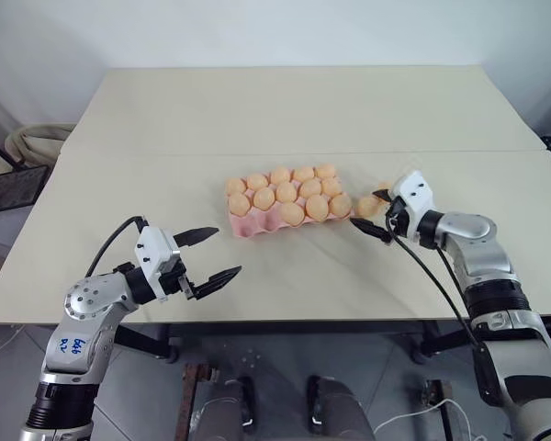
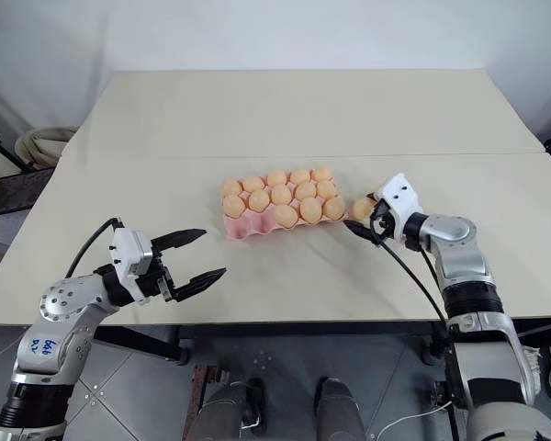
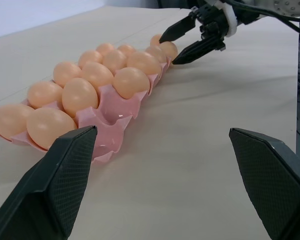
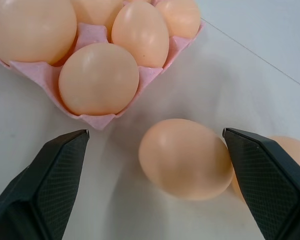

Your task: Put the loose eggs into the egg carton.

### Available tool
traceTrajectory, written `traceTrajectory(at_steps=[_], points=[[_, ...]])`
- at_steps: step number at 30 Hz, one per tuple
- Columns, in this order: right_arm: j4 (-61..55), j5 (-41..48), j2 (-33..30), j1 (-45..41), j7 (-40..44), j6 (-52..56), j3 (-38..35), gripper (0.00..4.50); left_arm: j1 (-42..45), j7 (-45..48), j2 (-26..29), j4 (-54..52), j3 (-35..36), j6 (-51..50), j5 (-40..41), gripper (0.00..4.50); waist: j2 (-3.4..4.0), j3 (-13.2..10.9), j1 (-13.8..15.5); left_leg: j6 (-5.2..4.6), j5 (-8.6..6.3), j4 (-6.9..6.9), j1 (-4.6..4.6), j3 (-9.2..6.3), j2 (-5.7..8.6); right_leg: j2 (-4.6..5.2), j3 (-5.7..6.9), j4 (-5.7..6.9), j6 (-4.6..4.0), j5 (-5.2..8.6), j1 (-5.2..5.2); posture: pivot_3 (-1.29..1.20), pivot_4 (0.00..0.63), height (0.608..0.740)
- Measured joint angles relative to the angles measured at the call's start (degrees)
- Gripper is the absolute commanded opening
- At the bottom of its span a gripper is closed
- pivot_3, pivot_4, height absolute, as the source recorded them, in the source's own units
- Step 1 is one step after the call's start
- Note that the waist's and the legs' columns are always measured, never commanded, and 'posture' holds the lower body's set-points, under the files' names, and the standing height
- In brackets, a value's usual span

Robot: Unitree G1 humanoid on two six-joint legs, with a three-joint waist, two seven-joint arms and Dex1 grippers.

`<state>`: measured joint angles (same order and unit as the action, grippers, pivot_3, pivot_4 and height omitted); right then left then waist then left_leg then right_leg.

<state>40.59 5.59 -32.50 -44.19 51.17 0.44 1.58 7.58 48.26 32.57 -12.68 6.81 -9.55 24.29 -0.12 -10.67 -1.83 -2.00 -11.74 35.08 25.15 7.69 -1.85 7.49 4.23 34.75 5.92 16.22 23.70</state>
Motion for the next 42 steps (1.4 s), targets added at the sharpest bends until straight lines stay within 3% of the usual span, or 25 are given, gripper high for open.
traceTrajectory(at_steps=[4,6,10,12,18,26,30,36,40,42], points=[[6.08,-1.19,1.27,-2.76,1.37,-3.24,0.48,4.29,0.0,-0.04,0.0,0.0,0.0,0.01,0.0,4.5,0.0,0.0,-0.04,0.0,0.0,0.0,-0.01,0.0,-0.01,-0.01,0.0,0.02,0.0,0.0,0.0,0.0,0.15,0.74],[8.44,-1.75,1.64,-3.3,2.09,-4.46,0.7,3.92,0.0,-0.06,0.0,-0.01,0.0,0.01,0.0,4.5,0.0,0.0,-0.05,0.0,0.0,0.0,-0.01,0.0,0.0,0.0,0.0,0.02,0.0,0.0,0.0,0.0,0.15,0.74],[11.16,-2.33,1.75,-4.3,3.12,-5.63,0.7,2.61,-0.04,-0.13,0.01,-0.01,0.04,0.01,0.0,4.5,0.0,0.0,-0.07,0.0,0.0,0.0,0.0,0.0,0.01,0.01,0.0,0.02,0.0,0.0,0.0,0.0,0.15,0.74],[11.43,-2.39,1.75,-4.37,3.34,-5.93,0.69,2.29,-0.05,-0.16,0.01,-0.01,0.06,0.02,0.0,4.5,0.0,0.0,-0.06,0.0,0.0,0.0,-0.01,0.0,0.0,0.01,0.0,0.04,0.0,0.0,0.0,0.0,0.15,0.74],[7.89,-1.85,1.05,-2.25,5.48,-5.95,0.23,2.28,-0.65,-0.6,0.01,-0.04,0.38,0.21,0.0,4.5,0.0,0.0,-0.02,0.0,0.0,-0.01,-0.01,-0.01,0.0,0.01,0.0,0.03,0.0,0.0,0.0,0.0,0.15,0.74],[-20.93,6.63,-0.65,5.15,9.31,8.4,-1.03,2.28,-3.8,-1.29,0.46,-0.42,5.25,0.41,0.17,4.5,0.01,-0.01,-0.29,0.03,-0.01,-0.02,-0.05,-0.02,-0.09,0.01,-0.03,0.12,0.0,0.0,0.04,0.0,0.15,0.74],[-29.67,7.84,4.82,2.73,5.87,15.79,1.1,2.28,-5.9,-1.62,0.64,-0.65,7.32,0.45,0.28,4.5,0.01,0.0,-0.67,0.08,0.0,-0.07,-0.05,0.01,-0.24,-0.04,-0.09,0.12,-0.15,-0.01,0.12,0.0,0.15,0.74],[-31.57,4.97,15.29,-3.1,-0.09,22.44,10.04,2.28,-8.11,-2.76,0.64,-1.84,8.91,0.25,0.3,4.5,-0.04,0.03,-1.03,0.18,0.04,-0.4,0.13,0.14,-0.24,0.11,-0.17,0.1,-0.28,0.02,0.45,0.0,0.15,0.74],[-26.09,2.05,19.1,-6.23,-2.56,22.05,13.68,2.28,-8.94,-3.77,0.65,-3.88,9.32,-0.42,0.57,4.5,-0.14,0.09,-1.06,0.13,0.02,-0.49,0.21,0.57,-0.15,0.22,0.11,0.18,-0.24,0.0,0.73,0.0,0.15,0.74],[-23.19,0.65,19.6,-6.66,-3.13,21.56,14.33,2.98,-9.81,-4.36,0.66,-5.42,9.62,-0.95,1.02,4.5,-0.18,0.11,-1.21,0.1,0.01,-0.46,0.2,0.67,-0.15,0.25,0.16,0.18,-0.21,-0.02,0.73,0.0,0.15,0.74]])
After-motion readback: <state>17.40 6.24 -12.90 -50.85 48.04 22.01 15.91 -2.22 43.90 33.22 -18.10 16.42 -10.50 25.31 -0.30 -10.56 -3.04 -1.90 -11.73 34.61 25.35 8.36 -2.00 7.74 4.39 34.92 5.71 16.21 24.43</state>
